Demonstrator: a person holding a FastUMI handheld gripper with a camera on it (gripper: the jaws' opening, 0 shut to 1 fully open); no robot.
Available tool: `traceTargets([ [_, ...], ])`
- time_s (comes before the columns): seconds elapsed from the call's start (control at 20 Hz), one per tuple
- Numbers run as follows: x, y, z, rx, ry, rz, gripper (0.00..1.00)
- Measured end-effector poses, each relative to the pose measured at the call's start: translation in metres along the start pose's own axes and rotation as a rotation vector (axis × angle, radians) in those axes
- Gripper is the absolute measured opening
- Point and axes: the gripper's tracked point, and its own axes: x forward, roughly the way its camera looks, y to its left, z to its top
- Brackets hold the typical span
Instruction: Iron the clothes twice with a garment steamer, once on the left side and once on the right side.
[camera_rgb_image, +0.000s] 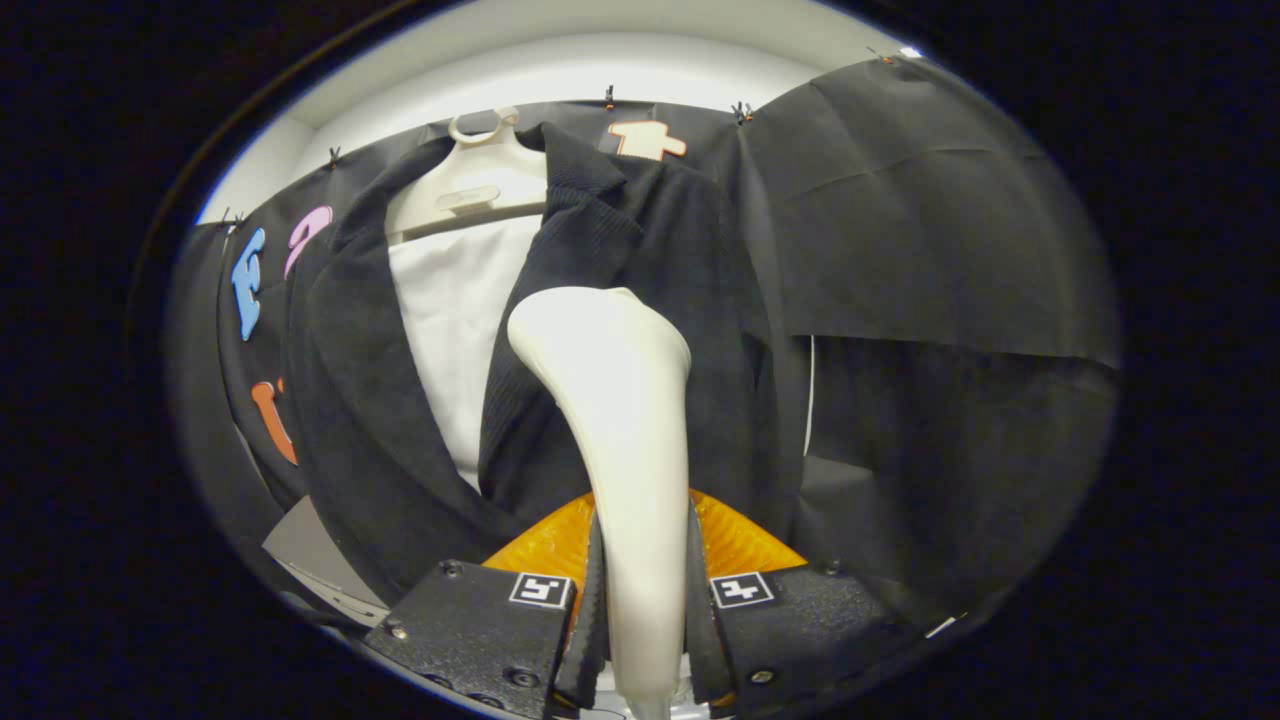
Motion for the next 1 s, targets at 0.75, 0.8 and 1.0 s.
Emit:
traceTargets([
  [0.75,0.007,0.000,-0.100,-0.082,0.101,-0.077,0.38],
  [0.8,0.006,-0.001,-0.106,-0.086,0.106,-0.079,0.38],
  [1.0,0.011,-0.003,-0.132,-0.096,0.136,-0.092,0.37],
])
